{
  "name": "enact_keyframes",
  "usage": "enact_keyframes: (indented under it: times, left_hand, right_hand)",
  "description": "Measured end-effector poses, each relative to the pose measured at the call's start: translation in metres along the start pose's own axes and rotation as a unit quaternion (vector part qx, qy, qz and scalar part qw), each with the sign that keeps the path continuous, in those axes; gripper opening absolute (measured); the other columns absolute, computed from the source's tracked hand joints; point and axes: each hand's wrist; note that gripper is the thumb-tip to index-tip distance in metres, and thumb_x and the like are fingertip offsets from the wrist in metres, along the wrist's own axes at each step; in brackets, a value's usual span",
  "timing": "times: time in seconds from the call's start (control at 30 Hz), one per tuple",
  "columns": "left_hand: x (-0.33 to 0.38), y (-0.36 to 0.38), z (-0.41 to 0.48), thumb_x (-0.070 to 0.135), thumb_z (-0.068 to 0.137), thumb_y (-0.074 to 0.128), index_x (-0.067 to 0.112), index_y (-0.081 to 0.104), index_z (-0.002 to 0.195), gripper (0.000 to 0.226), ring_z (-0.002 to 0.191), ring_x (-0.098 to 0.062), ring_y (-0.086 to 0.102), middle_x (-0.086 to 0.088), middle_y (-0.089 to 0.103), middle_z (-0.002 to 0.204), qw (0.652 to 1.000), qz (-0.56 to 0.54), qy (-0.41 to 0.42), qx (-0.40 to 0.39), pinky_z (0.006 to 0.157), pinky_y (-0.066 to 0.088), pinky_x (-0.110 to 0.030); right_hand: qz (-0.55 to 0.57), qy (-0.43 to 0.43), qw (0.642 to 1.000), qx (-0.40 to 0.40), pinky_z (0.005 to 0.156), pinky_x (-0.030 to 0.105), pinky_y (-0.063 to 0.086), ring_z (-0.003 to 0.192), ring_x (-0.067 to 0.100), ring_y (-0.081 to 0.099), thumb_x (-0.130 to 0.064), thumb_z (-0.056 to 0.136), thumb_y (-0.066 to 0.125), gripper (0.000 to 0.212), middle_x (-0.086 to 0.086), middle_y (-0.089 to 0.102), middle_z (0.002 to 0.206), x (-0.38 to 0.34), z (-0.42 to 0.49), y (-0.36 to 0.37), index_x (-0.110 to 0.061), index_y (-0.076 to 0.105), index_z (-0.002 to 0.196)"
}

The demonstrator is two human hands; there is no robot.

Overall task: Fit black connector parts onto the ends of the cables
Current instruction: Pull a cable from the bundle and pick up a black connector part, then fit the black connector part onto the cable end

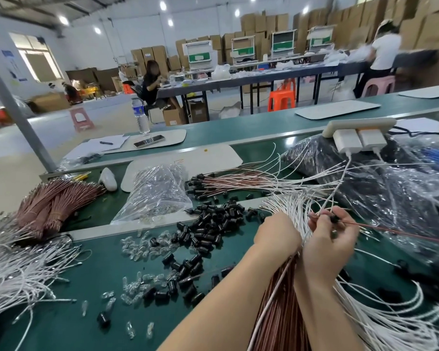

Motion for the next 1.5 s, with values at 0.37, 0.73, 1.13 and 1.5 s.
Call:
enact_keyframes:
  times: [0.37, 0.73, 1.13, 1.5]
  left_hand:
    - [-0.006, -0.032, -0.017, 0.020, 0.101, 0.046, 0.003, 0.059, 0.077, 0.032, 0.049, -0.021, 0.052, -0.004, 0.063, 0.065, 0.965, -0.246, 0.060, 0.066, 0.052, 0.047, -0.032]
    - [-0.070, -0.117, -0.052, 0.023, 0.103, 0.051, 0.014, 0.047, 0.071, 0.034, 0.039, -0.005, 0.031, 0.009, 0.041, 0.054, 0.912, -0.320, 0.078, 0.244, 0.046, 0.030, -0.023]
    - [-0.129, -0.155, -0.076, 0.037, 0.103, 0.052, 0.015, 0.063, 0.088, 0.029, 0.042, -0.007, 0.038, 0.000, 0.055, 0.064, 0.957, -0.121, 0.098, 0.244, 0.045, 0.037, -0.026]
    - [-0.127, -0.095, -0.056, 0.035, 0.103, 0.050, 0.022, 0.066, 0.090, 0.024, 0.038, -0.003, 0.038, 0.009, 0.057, 0.057, 0.992, -0.010, 0.103, 0.074, 0.042, 0.034, -0.020]
  right_hand:
    - [-0.014, -0.026, 0.999, -0.034, 0.072, 0.011, 0.050, 0.082, -0.006, 0.065, -0.006, 0.100, 0.053, 0.023, -0.011, 0.066, 0.098, -0.001, -0.016, 0.005, -0.025, 0.057, 0.112]
    - [-0.069, -0.022, 0.972, -0.225, 0.074, 0.017, 0.055, 0.083, 0.005, 0.069, -0.007, 0.101, 0.054, 0.024, -0.018, 0.069, 0.094, 0.005, -0.039, 0.014, -0.030, 0.060, 0.107]
    - [-0.103, 0.035, 0.952, -0.287, 0.061, 0.011, 0.052, 0.065, -0.001, 0.061, -0.009, 0.100, 0.057, 0.023, -0.021, 0.069, 0.087, 0.011, -0.046, 0.013, -0.031, 0.064, 0.100]
    - [-0.030, 0.222, 0.919, -0.325, 0.084, 0.036, 0.059, 0.091, 0.024, 0.073, -0.001, 0.098, 0.059, 0.019, 0.008, 0.074, 0.098, 0.011, -0.046, 0.017, -0.015, 0.069, 0.105]
Point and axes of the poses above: each hand's wrist, its own z-axis towards the middle knuckle, its own y-axis out of the palm, x = y × z
